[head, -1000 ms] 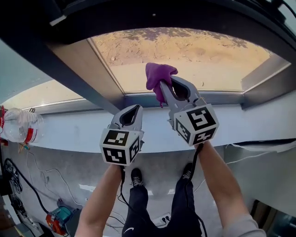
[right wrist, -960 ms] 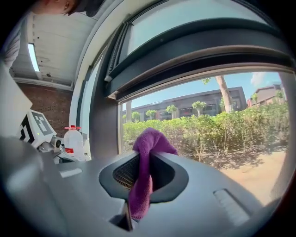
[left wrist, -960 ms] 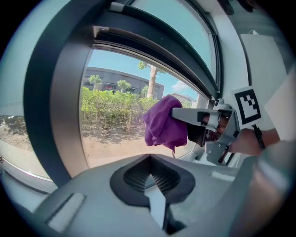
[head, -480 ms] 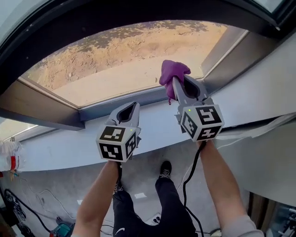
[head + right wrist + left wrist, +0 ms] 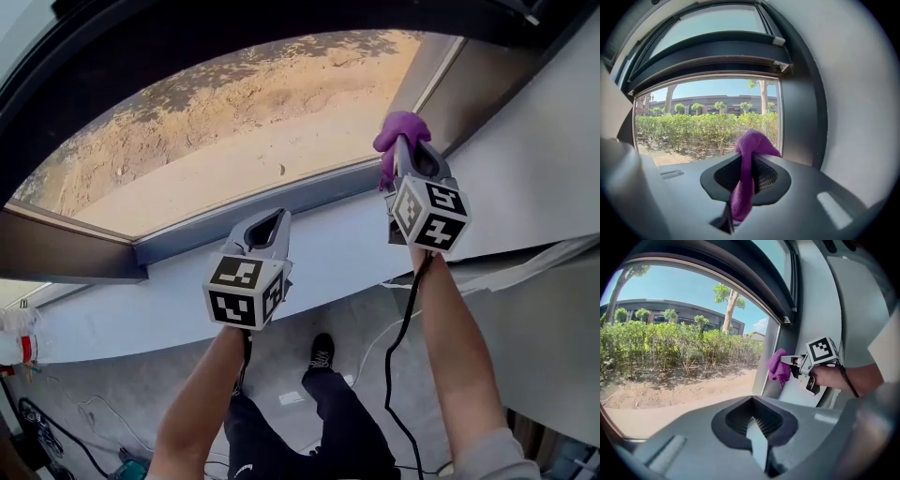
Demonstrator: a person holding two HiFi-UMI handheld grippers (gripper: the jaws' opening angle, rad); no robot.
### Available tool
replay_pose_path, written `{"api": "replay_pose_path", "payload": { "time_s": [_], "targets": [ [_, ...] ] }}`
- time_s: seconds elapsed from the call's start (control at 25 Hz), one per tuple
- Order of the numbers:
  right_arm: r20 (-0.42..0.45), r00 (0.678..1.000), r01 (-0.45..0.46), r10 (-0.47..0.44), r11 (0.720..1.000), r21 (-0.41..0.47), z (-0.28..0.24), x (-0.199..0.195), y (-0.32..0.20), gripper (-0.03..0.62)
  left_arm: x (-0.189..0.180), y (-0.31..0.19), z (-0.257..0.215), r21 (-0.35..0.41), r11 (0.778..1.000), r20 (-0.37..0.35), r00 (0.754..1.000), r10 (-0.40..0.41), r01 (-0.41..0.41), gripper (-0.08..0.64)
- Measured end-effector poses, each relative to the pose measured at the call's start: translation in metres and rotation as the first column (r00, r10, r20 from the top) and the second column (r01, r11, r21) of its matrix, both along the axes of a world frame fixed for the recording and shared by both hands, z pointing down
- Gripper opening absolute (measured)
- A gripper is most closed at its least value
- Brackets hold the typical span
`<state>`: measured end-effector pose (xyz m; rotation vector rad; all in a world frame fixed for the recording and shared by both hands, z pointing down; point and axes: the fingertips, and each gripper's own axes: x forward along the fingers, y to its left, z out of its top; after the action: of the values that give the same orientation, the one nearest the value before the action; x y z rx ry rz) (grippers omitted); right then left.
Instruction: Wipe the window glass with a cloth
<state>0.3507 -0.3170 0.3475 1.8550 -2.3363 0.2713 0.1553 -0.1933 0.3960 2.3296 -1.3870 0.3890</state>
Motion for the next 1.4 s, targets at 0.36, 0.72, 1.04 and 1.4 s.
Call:
{"api": "replay_pose_path", "payload": {
  "time_s": [0.36, 0.72, 1.04, 1.4],
  "targets": [
    [0.012, 0.992, -0.124, 0.125, 0.989, -0.077, 0.03, 0.048, -0.076, 0.063, 0.017, -0.026, 0.009, -0.005, 1.0, 0.029, 1.0, -0.011, 0.011, 0.0],
    [-0.003, 0.988, -0.154, 0.154, 0.987, -0.047, 0.04, 0.053, -0.109, 0.061, -0.008, -0.036, 0.021, -0.014, 0.998, 0.034, 0.998, -0.061, 0.061, 0.0],
    [-0.024, 1.0, 0.019, -0.02, 1.0, -0.022, 0.032, -0.01, -0.087, 0.061, -0.032, -0.037, 0.022, -0.021, 0.993, 0.024, 0.993, -0.117, 0.117, 0.0],
    [-0.036, 0.99, 0.135, -0.136, 0.99, -0.03, 0.019, -0.103, -0.054, 0.061, -0.093, -0.009, 0.018, -0.031, 0.983, 0.034, 0.983, -0.18, 0.181, 0.0]
  ]
}}
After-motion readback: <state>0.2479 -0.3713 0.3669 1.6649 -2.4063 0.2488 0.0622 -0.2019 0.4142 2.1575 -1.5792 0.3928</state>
